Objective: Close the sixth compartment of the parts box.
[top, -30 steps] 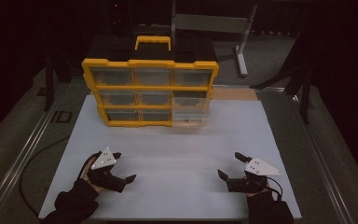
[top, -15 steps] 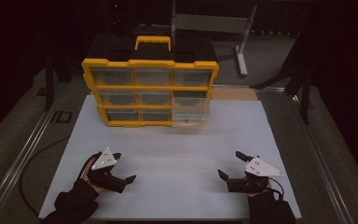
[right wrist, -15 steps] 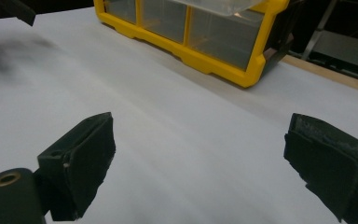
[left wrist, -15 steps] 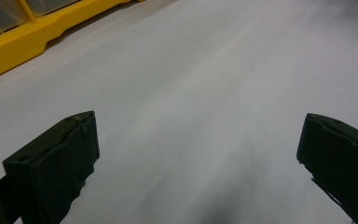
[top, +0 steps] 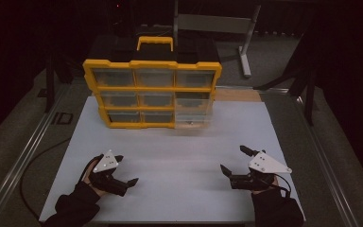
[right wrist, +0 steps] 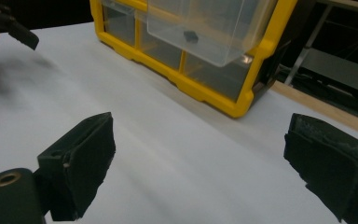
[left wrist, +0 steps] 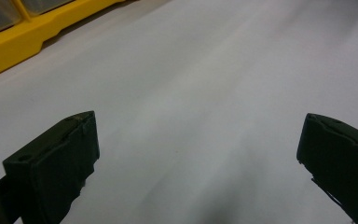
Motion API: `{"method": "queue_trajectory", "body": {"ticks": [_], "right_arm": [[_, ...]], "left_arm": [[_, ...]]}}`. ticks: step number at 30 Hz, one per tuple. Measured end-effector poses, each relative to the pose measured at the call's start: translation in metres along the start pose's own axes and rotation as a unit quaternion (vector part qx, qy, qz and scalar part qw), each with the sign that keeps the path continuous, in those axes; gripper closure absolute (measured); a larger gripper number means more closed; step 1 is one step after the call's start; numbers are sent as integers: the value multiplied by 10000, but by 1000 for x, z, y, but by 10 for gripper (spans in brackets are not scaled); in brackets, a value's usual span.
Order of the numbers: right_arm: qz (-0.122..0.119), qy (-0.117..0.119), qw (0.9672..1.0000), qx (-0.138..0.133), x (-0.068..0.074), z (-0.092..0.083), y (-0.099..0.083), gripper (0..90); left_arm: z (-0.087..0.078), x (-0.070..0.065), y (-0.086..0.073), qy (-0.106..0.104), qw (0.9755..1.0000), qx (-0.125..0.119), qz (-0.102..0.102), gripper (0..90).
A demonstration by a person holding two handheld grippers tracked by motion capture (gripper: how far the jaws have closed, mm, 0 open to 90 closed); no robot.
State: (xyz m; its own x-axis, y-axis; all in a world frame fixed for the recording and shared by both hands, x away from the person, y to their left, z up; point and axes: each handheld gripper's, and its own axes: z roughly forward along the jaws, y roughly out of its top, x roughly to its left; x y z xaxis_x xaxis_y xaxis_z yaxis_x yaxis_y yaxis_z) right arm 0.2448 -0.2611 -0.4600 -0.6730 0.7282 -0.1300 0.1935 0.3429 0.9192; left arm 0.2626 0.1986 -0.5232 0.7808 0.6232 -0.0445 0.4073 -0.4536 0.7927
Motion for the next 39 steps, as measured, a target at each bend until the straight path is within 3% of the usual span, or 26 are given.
{"method": "queue_trajectory", "body": {"ticks": [22,39], "right_arm": [[-28,-171,9998,-126,-1,21,50,84],[-60,-216,9997,-62,11,49,53,84]], "left_arm": [[-1,0,0,5,10000,-8,9,3],[-2,-2,1,31,10000,-34,41,3]]}}
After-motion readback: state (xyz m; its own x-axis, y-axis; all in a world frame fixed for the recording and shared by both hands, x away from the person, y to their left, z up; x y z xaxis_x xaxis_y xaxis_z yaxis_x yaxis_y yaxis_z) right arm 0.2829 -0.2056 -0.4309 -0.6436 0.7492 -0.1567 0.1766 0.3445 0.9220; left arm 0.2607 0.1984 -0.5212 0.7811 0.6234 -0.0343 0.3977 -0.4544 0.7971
